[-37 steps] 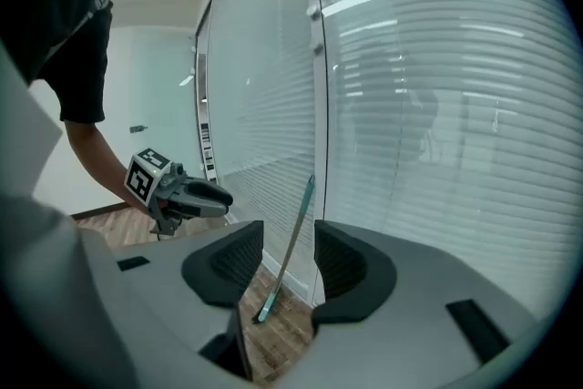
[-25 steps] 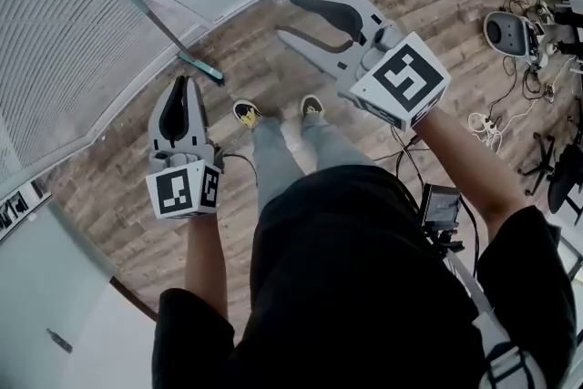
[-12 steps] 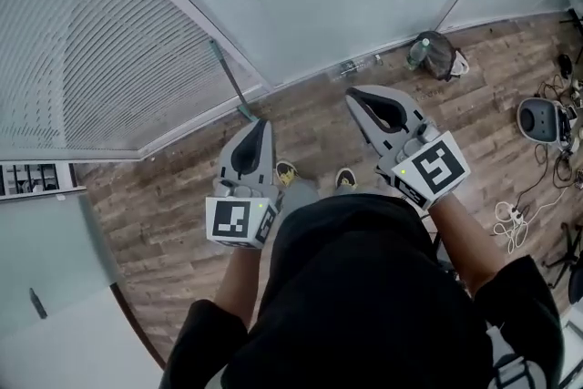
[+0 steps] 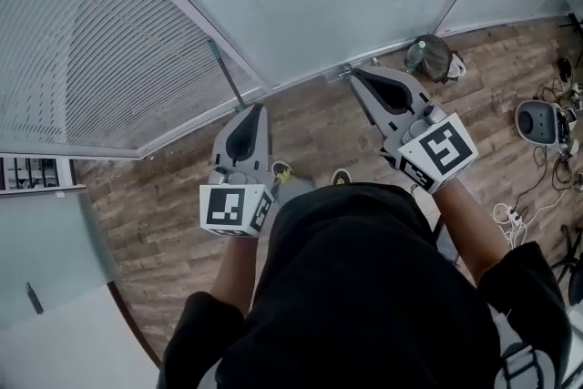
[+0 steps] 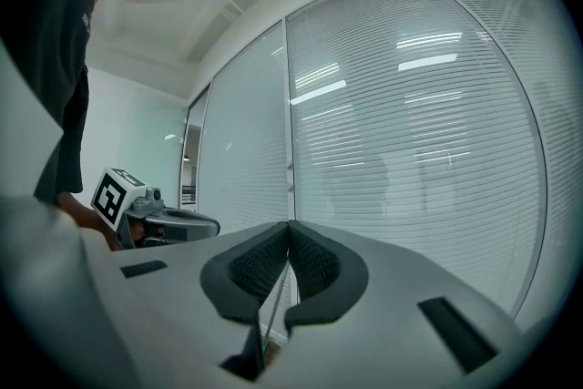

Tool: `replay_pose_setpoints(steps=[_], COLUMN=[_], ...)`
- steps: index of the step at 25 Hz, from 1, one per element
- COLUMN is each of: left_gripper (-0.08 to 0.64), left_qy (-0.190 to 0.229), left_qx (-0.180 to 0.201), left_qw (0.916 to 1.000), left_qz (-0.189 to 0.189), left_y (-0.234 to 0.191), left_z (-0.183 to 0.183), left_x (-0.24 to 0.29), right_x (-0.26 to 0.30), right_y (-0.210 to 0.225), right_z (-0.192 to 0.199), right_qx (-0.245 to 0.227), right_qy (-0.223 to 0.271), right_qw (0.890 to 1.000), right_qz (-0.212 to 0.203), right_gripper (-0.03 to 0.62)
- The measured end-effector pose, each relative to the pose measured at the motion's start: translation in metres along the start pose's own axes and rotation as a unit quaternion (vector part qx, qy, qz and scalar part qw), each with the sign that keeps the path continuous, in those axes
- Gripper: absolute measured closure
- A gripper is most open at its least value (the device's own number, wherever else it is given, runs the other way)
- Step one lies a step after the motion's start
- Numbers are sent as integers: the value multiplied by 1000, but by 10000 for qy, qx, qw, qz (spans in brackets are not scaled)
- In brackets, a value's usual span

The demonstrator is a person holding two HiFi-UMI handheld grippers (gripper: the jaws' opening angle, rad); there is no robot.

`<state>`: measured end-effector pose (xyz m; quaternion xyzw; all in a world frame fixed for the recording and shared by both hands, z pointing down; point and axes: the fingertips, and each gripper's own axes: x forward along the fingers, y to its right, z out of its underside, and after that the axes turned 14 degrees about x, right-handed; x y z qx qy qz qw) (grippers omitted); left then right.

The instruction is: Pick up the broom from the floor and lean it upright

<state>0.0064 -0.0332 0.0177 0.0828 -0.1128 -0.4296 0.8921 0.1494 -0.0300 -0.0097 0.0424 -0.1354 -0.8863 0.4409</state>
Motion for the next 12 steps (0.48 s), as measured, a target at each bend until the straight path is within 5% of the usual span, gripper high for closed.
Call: replay_pose_setpoints(steps=[12], left_gripper=[537], left_qy=[-15], left_qx=[32], left_qw=[10000], left_qz=[28], left_y=[0], left_z=[3], left_x=[24], right_x=[-3], right_y=[44], right_z=[-28], right_qx=[39], right_qy=[164], right_qw=[9999], right_qz=[-1], right_gripper=[572])
